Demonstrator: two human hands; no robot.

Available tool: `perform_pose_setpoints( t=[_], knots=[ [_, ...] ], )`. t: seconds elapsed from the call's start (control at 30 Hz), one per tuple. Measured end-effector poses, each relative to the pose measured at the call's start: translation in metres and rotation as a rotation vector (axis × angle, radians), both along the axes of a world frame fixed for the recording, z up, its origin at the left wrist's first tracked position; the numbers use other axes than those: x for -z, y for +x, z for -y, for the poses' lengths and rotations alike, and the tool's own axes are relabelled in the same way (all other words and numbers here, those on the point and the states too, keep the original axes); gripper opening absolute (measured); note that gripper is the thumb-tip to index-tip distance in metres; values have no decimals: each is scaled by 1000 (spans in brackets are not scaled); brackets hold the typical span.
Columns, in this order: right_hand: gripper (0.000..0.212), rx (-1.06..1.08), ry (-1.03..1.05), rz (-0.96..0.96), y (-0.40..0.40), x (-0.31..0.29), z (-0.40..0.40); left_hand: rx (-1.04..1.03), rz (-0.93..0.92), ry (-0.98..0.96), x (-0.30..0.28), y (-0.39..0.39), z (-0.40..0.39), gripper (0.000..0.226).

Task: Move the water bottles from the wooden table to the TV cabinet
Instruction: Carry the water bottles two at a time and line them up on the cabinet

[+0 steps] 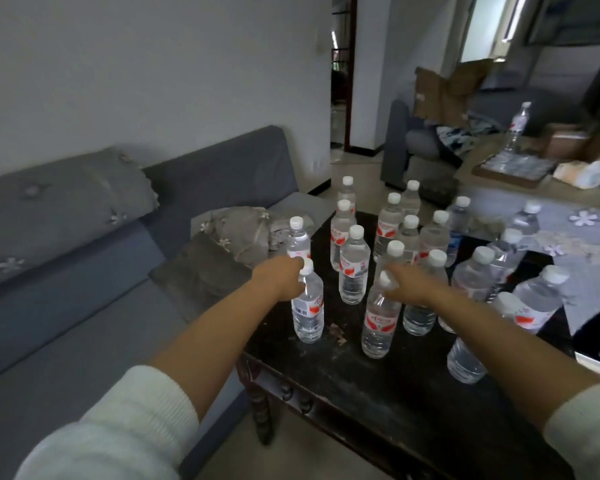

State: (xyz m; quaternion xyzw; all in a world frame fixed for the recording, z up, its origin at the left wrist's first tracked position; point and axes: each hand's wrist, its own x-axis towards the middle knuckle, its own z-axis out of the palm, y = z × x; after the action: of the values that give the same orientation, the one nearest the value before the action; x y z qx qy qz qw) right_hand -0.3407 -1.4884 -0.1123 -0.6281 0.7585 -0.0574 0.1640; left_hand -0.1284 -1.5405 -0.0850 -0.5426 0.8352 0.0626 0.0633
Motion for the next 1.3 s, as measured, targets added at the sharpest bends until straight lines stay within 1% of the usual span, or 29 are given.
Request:
perform_pose_setpoints(
  t=[0.1, 0.17, 0.27, 0.37, 0.53, 0.67, 0.77, 0.93, 1.1, 1.23, 1.3],
  knots=[
    [45, 83, 27, 11, 5, 9, 15, 81, -53, 67, 13, -7, 34, 49],
    [49, 116, 55, -22, 10, 11, 22, 151, -23, 88, 19, -11, 51, 53],
    [51, 191, 128, -87, 20, 13, 33, 240, 10, 102, 29, -14, 78, 46],
    [51, 238, 152, -106, 24, 15, 39, 274, -27, 117, 38, -20, 90, 41],
    [52, 246, 168, -143, 22, 18, 39, 328, -67, 112, 47, -23, 98, 40],
    [51, 218, 184, -142, 20, 15, 39, 311, -94, 137, 49, -24, 97, 39],
    [43, 178, 201, -122, 20, 13, 37, 304, -93, 162, 46, -27, 93, 39],
    [38, 148, 147, -82, 18, 11, 30, 348, -122, 202, 40, -29, 91, 33],
    [36, 206, 87, -28, 24, 9, 18, 489, -86, 224, 38, -37, 83, 21],
    [36, 321, 64, 18, 31, 9, 3, 631, -46, 231, 39, -49, 79, 31],
    [36, 423, 29, 45, 35, 8, -13, 721, -53, 235, 37, -58, 75, 35]
  ],
)
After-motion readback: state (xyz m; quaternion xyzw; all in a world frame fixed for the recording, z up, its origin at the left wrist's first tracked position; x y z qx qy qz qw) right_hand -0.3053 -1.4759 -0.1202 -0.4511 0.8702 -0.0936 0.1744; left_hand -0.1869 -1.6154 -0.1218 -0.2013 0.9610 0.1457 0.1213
